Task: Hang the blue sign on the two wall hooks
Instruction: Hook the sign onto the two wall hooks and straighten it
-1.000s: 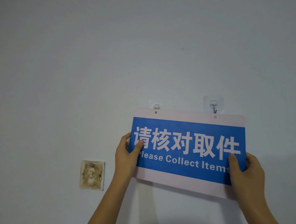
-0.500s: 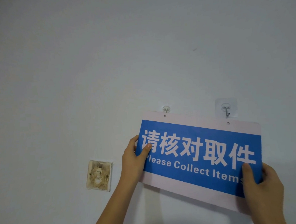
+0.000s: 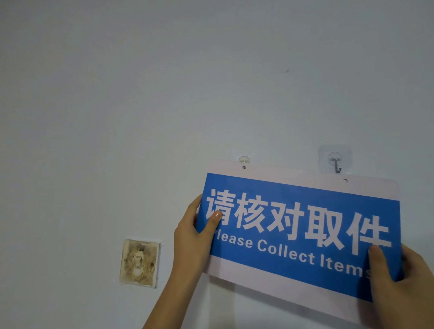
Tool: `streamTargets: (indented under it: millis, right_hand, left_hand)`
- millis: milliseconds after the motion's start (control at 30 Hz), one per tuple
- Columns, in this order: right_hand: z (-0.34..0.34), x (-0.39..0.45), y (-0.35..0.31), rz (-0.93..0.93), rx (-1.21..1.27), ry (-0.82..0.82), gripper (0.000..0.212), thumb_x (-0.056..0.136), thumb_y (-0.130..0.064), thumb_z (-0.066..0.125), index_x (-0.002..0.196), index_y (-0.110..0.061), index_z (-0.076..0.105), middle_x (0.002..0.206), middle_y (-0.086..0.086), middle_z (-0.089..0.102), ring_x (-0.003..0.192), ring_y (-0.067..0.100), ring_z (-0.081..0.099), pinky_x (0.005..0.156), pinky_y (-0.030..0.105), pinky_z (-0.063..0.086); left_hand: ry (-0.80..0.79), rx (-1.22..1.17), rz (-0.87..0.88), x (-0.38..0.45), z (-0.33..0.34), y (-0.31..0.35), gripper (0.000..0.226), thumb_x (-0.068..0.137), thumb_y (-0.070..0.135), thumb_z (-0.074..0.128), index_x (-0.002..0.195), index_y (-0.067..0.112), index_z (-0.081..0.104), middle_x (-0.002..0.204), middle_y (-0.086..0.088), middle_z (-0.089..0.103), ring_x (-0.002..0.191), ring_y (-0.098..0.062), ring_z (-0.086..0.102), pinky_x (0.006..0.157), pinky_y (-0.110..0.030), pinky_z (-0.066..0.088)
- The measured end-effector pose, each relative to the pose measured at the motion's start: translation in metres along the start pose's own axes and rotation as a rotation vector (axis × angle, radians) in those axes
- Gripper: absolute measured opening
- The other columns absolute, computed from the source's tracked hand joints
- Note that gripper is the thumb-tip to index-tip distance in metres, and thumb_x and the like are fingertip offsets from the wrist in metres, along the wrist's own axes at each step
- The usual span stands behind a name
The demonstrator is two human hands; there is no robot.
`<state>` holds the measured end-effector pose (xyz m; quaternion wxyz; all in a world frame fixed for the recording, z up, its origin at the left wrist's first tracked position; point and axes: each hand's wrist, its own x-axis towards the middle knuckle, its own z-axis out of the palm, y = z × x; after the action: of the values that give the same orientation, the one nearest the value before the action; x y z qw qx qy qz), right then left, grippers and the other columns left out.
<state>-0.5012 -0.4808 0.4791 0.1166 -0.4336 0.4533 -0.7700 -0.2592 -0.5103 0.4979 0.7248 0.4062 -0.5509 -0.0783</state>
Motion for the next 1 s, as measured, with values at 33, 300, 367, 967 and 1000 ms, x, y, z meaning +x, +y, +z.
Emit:
streamTargets:
  millis: [33,300,367,967,1000]
  right_hand:
    - [-0.001,0.002,-0.003,-0.005,-0.007,-0.003,0.046,0.089,-0.022,0.054,0.128,0.001,0.047,0.128,0.025,0.056,0.111,0.042,0.054,0.093,0.049,0.043]
    - [-0.008,0.015,-0.013,-0.067,-0.085,-0.08,0.039,0.091,-0.018,0.051,0.125,0.001,0.051,0.122,0.025,0.06,0.088,0.023,0.046,0.079,0.039,0.038]
    - [-0.01,0.016,-0.013,-0.074,-0.116,-0.082,0.039,0.09,-0.019,0.051,0.124,0.001,0.051,0.121,0.026,0.061,0.087,0.024,0.046,0.082,0.042,0.041]
    - [-0.017,0.02,-0.013,-0.14,-0.17,-0.115,0.038,0.089,-0.023,0.052,0.122,-0.004,0.053,0.115,0.024,0.064,0.084,0.027,0.052,0.079,0.047,0.045]
    - [-0.017,0.021,-0.014,-0.146,-0.17,-0.115,0.038,0.089,-0.023,0.052,0.122,-0.004,0.053,0.114,0.024,0.064,0.084,0.027,0.052,0.077,0.045,0.044]
  left_hand:
    - [0.001,0.002,0.02,0.001,0.001,0.003,0.04,0.087,0.032,0.056,0.124,0.036,0.043,0.117,0.005,0.063,0.097,-0.007,0.064,0.07,-0.014,0.056]
    - [-0.031,0.077,0.066,0.007,-0.002,0.016,0.049,0.09,0.027,0.054,0.137,0.031,0.041,0.118,0.009,0.059,0.092,-0.001,0.06,0.064,-0.006,0.051]
    - [-0.04,0.086,0.058,0.006,-0.003,0.018,0.049,0.09,0.027,0.055,0.137,0.03,0.042,0.114,0.009,0.061,0.086,0.005,0.059,0.059,0.0,0.048]
    - [-0.061,0.097,-0.012,-0.003,-0.007,0.023,0.05,0.09,0.03,0.053,0.138,0.03,0.039,0.092,0.023,0.057,0.082,0.002,0.061,0.055,-0.008,0.052]
    - [-0.058,0.1,-0.011,-0.002,-0.007,0.023,0.051,0.089,0.03,0.053,0.138,0.03,0.039,0.095,0.019,0.059,0.083,0.001,0.062,0.058,-0.01,0.053]
